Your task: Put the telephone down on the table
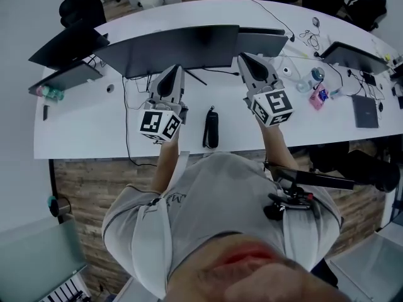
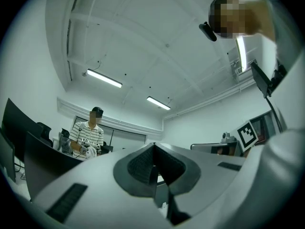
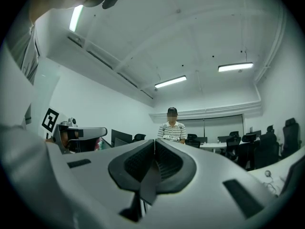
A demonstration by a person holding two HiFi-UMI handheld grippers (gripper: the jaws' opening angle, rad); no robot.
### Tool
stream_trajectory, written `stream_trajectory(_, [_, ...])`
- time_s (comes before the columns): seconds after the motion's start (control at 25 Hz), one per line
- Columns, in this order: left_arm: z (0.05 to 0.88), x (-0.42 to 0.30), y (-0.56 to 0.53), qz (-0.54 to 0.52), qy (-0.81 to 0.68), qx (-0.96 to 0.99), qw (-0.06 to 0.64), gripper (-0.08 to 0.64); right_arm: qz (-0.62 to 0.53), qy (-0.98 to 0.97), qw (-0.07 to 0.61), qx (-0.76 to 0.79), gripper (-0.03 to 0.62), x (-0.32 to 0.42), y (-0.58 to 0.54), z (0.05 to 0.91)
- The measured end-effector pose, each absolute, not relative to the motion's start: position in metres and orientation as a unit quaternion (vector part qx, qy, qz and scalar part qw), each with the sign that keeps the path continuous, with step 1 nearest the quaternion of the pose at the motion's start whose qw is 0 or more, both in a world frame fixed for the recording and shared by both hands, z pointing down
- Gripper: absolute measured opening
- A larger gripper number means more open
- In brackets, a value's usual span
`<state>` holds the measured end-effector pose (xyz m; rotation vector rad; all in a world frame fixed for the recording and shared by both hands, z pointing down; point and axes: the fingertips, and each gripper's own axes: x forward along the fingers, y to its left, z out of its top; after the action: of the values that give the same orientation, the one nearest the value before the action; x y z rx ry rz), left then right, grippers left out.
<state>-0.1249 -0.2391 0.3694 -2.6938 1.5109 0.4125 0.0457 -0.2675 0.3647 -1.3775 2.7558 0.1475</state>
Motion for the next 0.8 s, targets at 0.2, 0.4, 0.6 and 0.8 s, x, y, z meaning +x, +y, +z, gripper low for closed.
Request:
stream_trajectory(0.2, [0.369, -0.125, -0.239, 0.13, 0.483, -0.866, 0.014, 0.009, 0.048, 0.89, 0.029, -0.452, 0.017, 0.05, -0.266, 0.364])
stream_trajectory(0.4, [0.373, -0.124, -0.241, 0.123, 0.478, -0.869, 0.011, 0.009, 0.048, 0.889, 0.028, -0.455, 0.015, 0.051, -0.267, 0.366])
stream_trajectory(0.6, [0.379, -0.124, -0.243, 0.122, 0.477, -0.871, 0.001, 0.009, 0.043, 0.889, 0.026, -0.455, 0.015, 0.047, -0.269, 0.37])
stream_trajectory(0.8, [0.382, -0.119, -0.24, 0.122, 0.472, -0.873, -0.006, 0.009, 0.04, 0.888, 0.024, -0.457, 0.015, 0.046, -0.269, 0.372])
